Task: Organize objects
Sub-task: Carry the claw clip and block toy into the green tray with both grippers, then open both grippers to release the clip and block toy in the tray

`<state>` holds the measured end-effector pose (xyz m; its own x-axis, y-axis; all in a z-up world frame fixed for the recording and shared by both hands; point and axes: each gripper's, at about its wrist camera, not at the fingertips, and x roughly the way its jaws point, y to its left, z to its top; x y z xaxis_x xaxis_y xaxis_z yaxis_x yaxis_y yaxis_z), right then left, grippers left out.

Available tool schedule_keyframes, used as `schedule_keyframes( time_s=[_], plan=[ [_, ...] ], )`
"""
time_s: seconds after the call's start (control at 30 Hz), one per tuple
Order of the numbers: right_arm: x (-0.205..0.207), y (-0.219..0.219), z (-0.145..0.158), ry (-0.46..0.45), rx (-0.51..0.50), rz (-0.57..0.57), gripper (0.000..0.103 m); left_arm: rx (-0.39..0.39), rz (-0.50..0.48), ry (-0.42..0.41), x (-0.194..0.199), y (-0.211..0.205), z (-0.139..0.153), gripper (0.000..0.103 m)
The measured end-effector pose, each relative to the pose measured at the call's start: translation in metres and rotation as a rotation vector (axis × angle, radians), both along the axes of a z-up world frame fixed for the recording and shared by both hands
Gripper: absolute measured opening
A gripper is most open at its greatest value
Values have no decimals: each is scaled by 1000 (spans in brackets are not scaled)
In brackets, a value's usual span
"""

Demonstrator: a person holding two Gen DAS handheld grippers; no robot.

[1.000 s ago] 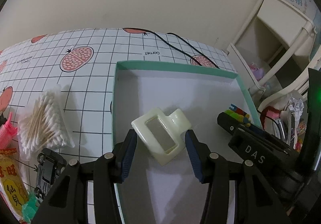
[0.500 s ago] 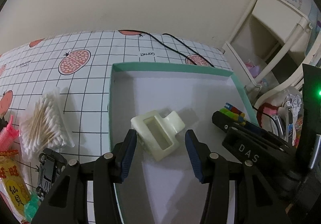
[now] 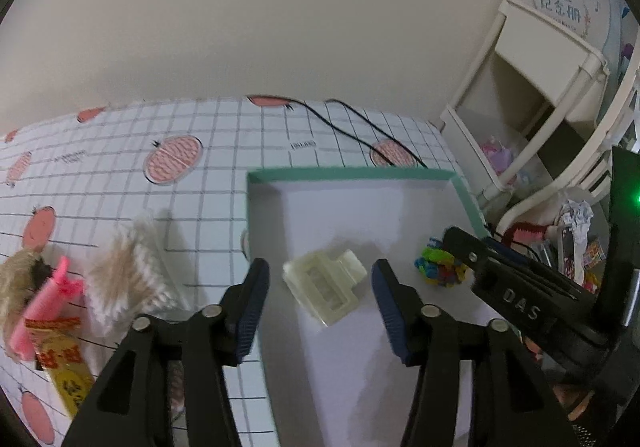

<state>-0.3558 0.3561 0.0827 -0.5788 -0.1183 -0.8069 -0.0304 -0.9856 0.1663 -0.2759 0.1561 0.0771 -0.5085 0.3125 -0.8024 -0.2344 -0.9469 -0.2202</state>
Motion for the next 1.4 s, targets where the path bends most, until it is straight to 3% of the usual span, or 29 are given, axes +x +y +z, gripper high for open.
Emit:
schedule_keyframes(
  time_s=[0.2, 0.3, 0.4, 0.5, 0.6, 0.67, 1.1, 1.4],
  plan=[
    [1, 2, -5, -19, 6, 0, 55, -9, 18, -7, -3, -8, 0, 64],
    [1, 4, -8, -26, 6, -1, 65, -19, 28, -10, -5, -9, -3, 74],
    [0, 5, -10, -36, 2, 0, 68, -24, 44, -17, -7, -12, -5, 76],
    [1, 4, -10, -33, 4, 15, 75, -33, 51, -13, -7, -15, -7, 87],
    [2, 2, -8, -25, 12, 22, 81, -43, 61, -5, -7, -16, -9, 88],
    [2, 2, -8, -23, 13, 25, 85, -50, 81, 5, -7, -19, -9, 96],
    [2, -2, -8, -14, 25, 40, 102, -61, 150, 42, -8, -32, -6, 103],
    [3, -2, -6, -6, 23, 42, 103, -65, 155, 46, -8, -33, -7, 103]
  ],
)
